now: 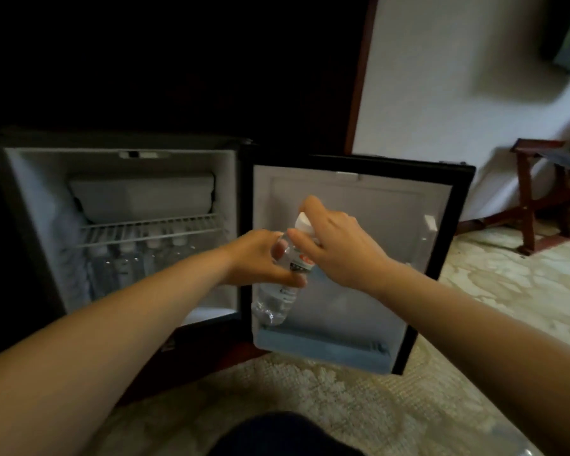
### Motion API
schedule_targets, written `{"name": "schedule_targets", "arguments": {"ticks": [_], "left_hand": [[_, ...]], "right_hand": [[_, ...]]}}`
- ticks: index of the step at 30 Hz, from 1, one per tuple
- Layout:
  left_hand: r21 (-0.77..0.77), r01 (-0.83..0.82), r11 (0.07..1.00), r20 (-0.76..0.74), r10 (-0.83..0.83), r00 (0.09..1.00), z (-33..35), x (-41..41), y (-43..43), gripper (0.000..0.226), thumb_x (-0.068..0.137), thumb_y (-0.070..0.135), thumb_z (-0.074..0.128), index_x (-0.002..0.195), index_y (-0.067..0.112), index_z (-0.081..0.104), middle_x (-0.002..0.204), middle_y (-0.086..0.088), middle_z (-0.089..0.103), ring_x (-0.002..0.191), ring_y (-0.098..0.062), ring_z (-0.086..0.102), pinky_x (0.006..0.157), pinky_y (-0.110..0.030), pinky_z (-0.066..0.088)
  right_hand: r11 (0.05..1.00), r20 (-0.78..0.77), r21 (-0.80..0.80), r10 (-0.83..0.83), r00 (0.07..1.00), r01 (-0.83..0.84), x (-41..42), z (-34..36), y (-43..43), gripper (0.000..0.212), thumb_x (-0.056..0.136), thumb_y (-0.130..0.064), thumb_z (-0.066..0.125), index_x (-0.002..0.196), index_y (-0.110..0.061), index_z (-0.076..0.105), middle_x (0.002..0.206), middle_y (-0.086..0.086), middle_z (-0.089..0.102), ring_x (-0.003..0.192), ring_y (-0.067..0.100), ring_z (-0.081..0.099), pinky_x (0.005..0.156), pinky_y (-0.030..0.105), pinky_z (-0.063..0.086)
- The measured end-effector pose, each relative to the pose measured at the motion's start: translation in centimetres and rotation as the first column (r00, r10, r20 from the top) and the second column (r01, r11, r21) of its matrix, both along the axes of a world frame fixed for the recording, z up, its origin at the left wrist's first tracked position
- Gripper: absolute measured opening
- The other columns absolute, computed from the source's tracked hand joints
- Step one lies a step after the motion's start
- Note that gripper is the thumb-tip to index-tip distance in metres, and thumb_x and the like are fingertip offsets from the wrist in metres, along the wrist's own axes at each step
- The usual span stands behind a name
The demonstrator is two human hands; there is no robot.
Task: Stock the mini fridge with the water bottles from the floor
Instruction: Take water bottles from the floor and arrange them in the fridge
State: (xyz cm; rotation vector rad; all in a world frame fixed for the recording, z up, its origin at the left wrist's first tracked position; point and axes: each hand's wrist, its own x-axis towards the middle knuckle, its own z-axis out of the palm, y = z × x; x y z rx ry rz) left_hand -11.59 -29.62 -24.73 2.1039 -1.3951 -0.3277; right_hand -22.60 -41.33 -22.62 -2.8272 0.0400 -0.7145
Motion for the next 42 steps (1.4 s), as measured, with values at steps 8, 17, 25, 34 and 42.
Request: {"name": "schedule_targets", "arguments": {"ticks": [8,17,25,34,42], "left_hand": [[0.026,-0.128,0.991,-0.082,0.13,0.988,-1.2,8.6,5.7,0.063,0.067,0.057,0.07,0.123,0.048,0.043,0.134,0.01,0.051,0.123,-0.011,0.049,0.104,-0.039,0.044],[0.153,-0.413,0.898,-0.054,0.425,0.904,-6.3,14.8,7.2,0.082,0.078,0.054,0.063,0.145,0.024,0.027,0.143,-0.002,0.045,0.119,-0.022,0.053,0.087,-0.029,0.045],[0.284,-0.57,0.771,0.162,0.547,0.821,-11.4,20.0,10.4,0.059,0.087,0.039,0.058,0.136,0.013,0.04,0.141,-0.014,0.04,0.129,-0.03,0.042,0.101,-0.035,0.037],[0.383,-0.614,0.69,0.488,0.413,0.769,-16.4,23.8,10.7,0.076,0.092,0.037,0.048,0.149,0.032,-0.002,0.158,-0.008,-0.018,0.146,-0.03,-0.015,0.119,-0.048,0.0],[0.151,-0.698,0.7,0.508,0.551,0.662,-16.7,26.8,7.4,0.084,0.089,0.042,0.053,0.148,0.033,-0.005,0.158,-0.008,0.003,0.147,-0.032,-0.001,0.12,-0.049,0.005]], "right_hand": [[0.97,-0.038,-0.234,0.061,0.997,-0.068,9.9,1.0,5.3,0.034,0.096,-0.038,0.041,0.115,-0.01,0.038,0.103,0.012,0.063,0.088,0.038,0.059,0.069,0.04,0.044],[0.991,-0.154,-0.119,0.042,0.987,-0.06,19.1,-4.2,6.9,0.031,0.097,-0.036,0.04,0.113,-0.01,0.039,0.105,0.011,0.058,0.095,0.035,0.058,0.072,0.037,0.042],[0.995,-0.272,-0.098,-0.004,0.962,-0.024,26.1,-12.5,6.6,0.026,0.1,-0.027,0.039,0.113,-0.005,0.044,0.114,0.014,0.056,0.106,0.031,0.059,0.084,0.036,0.047],[0.981,-0.257,0.124,-0.11,0.96,0.146,32.0,-18.8,5.0,0.041,0.098,-0.034,0.042,0.126,-0.005,0.041,0.127,0.013,0.051,0.111,0.029,0.057,0.084,0.033,0.046],[0.908,-0.137,0.311,-0.249,0.959,0.28,33.4,-20.5,4.8,0.046,0.094,-0.036,0.051,0.129,-0.008,0.043,0.123,0.016,0.056,0.113,0.033,0.055,0.086,0.034,0.044]]}}
